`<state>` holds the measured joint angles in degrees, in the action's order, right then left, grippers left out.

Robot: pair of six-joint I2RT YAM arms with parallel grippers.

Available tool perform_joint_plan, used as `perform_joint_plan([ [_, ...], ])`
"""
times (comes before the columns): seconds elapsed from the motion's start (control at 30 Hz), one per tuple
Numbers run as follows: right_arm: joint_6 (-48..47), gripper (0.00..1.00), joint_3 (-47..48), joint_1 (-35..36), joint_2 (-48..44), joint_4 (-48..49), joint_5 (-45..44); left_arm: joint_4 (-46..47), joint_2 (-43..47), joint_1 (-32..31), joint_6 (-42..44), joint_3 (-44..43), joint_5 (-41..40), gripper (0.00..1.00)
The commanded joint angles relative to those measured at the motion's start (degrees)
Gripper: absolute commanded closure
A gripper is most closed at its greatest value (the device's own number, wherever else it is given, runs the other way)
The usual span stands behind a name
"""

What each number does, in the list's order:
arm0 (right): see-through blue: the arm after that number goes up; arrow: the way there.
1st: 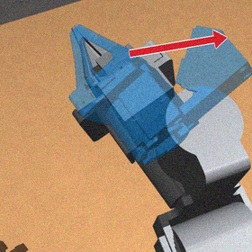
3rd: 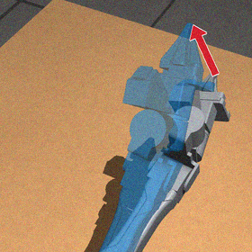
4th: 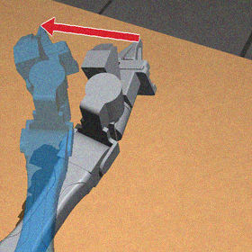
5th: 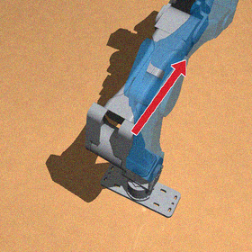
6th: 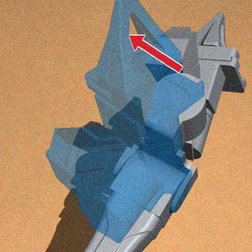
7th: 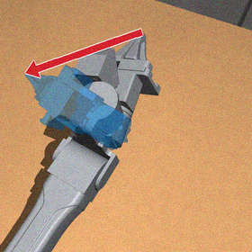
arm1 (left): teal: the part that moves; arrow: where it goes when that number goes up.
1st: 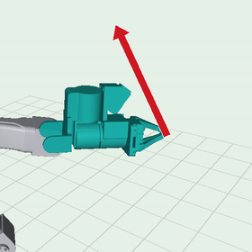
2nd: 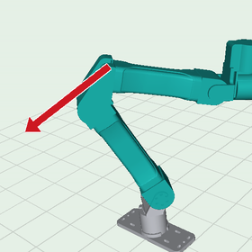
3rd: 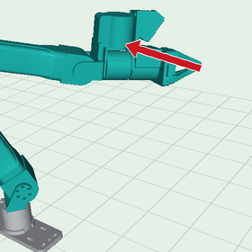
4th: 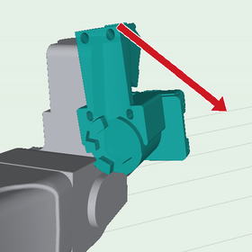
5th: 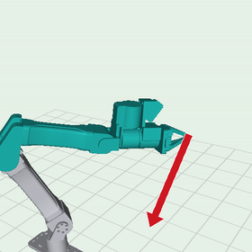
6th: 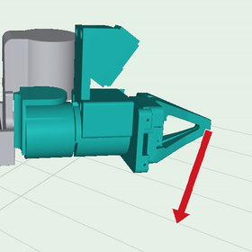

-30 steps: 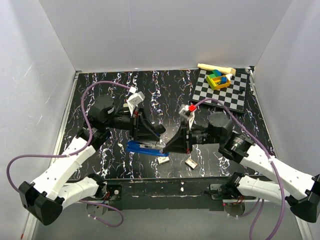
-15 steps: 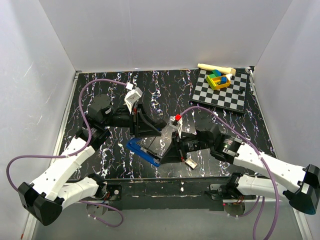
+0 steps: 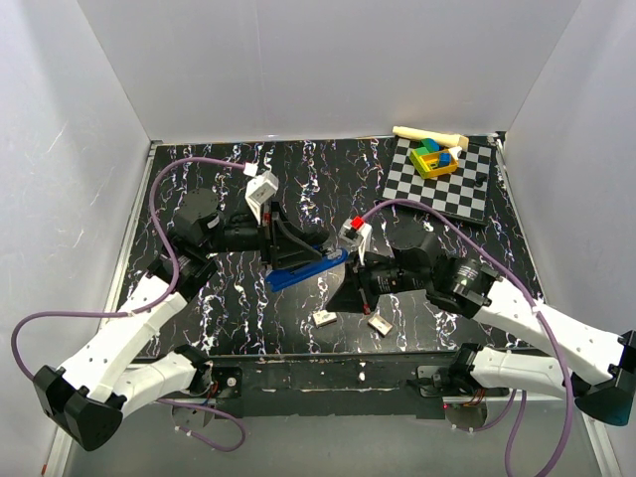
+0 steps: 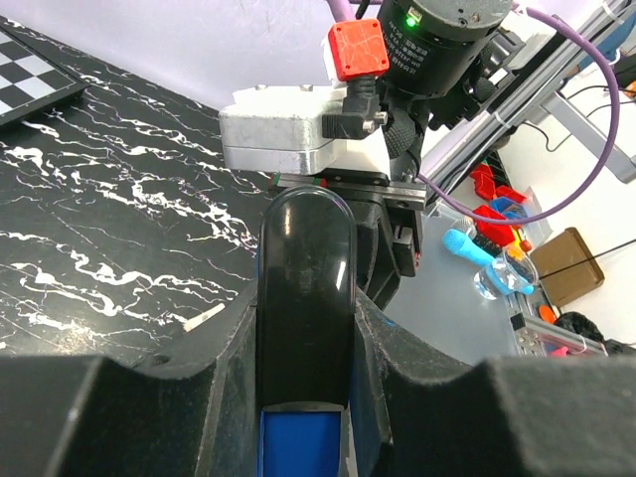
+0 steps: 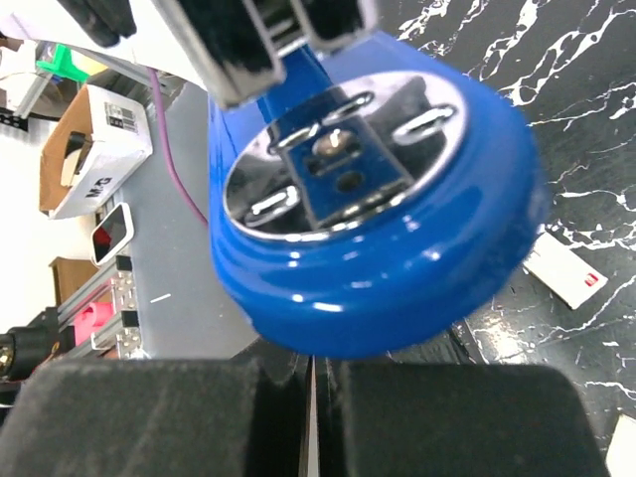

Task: Unload the staples from the stapler

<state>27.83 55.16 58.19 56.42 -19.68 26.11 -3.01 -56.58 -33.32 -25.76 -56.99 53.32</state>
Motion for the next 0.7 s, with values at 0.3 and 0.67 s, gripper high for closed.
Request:
perform_joint_plan([
  [0.3, -8.76, 0.99, 16.98, 0.17, 0.52, -19.06, -14.93, -2.7, 3.31, -0.25, 2.81, -0.84, -6.99, 1.0],
  [0.67, -7.98, 0.99, 35.45, 0.17, 10.54, -26.28, -34.09, -5.78, 3.05, -0.25, 3.08, -0.75, -13.85, 1.0],
])
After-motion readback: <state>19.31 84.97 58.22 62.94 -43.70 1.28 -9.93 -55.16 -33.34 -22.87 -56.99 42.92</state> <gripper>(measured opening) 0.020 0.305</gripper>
